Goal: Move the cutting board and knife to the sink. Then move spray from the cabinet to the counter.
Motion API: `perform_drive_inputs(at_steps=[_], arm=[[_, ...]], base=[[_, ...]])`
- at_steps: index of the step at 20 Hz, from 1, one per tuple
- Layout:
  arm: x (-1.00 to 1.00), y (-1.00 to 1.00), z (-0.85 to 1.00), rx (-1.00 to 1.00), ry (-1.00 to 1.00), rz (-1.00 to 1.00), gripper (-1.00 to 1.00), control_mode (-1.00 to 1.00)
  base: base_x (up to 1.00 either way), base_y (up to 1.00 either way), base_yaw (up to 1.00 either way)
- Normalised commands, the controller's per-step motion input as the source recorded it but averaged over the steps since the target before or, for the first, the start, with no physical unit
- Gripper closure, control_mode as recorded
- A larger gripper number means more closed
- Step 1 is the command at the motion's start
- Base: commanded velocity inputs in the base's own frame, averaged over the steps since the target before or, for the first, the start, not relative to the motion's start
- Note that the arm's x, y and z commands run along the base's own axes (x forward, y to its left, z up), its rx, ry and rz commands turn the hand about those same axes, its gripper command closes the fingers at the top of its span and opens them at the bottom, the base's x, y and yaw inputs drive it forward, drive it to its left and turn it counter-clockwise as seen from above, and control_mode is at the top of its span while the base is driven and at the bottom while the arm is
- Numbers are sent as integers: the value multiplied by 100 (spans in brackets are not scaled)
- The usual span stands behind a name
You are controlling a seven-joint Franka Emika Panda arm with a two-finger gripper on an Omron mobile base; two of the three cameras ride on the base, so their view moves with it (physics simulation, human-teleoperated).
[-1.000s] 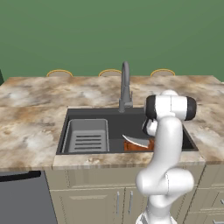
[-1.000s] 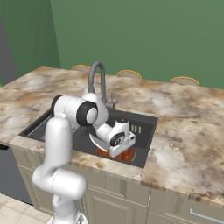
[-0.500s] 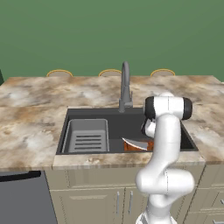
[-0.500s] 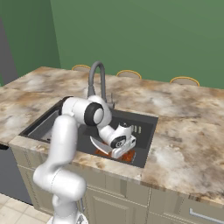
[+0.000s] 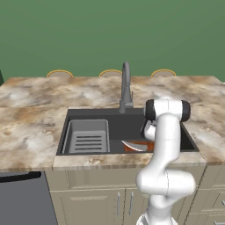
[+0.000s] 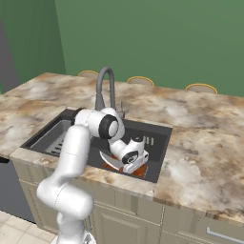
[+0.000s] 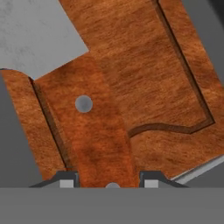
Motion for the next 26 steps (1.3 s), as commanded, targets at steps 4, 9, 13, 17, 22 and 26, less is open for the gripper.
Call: perform_drive_inputs(at_steps=[4, 9, 13, 17, 22, 26], arm=[[20, 1, -27, 0, 0, 0, 100, -100], [20, 1, -25, 0, 0, 0, 100, -100], [19, 4, -26, 0, 0, 0, 100, -100], [19, 6, -26, 0, 0, 0, 100, -100], [4, 8, -15, 0, 0, 0, -100, -100], [-3, 5, 9, 0, 0, 0, -100, -100]], base=[[0, 0, 0], [0, 0, 0], [0, 0, 0], [0, 0, 0], [0, 0, 0], [0, 0, 0]])
